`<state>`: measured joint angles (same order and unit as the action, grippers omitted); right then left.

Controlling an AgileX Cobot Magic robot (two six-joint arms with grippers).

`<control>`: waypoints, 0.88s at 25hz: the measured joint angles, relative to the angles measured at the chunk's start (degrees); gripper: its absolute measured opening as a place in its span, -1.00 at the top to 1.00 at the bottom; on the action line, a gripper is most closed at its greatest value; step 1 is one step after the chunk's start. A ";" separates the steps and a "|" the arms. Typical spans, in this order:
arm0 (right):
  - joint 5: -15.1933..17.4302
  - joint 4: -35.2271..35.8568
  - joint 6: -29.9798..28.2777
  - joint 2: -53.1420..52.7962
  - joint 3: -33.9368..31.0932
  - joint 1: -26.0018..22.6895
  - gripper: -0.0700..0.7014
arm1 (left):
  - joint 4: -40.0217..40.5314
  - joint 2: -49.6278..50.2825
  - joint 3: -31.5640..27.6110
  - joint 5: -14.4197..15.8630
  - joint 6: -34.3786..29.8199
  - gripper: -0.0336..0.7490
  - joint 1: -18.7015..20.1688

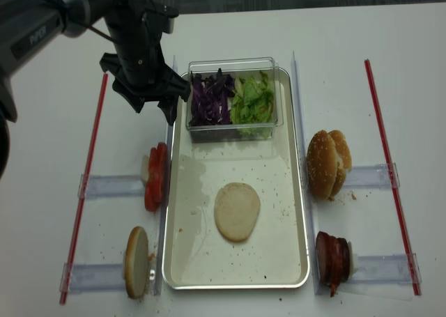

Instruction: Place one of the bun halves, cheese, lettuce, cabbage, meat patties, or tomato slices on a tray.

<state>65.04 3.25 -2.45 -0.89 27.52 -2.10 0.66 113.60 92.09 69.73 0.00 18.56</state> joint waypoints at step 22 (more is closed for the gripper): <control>0.00 0.00 0.13 0.00 0.00 0.00 -0.97 | 4.93 0.00 0.00 0.00 -1.92 -0.35 -9.57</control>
<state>65.04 3.25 -2.32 -0.89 27.52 -2.10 5.59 113.60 92.09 69.73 -1.92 8.99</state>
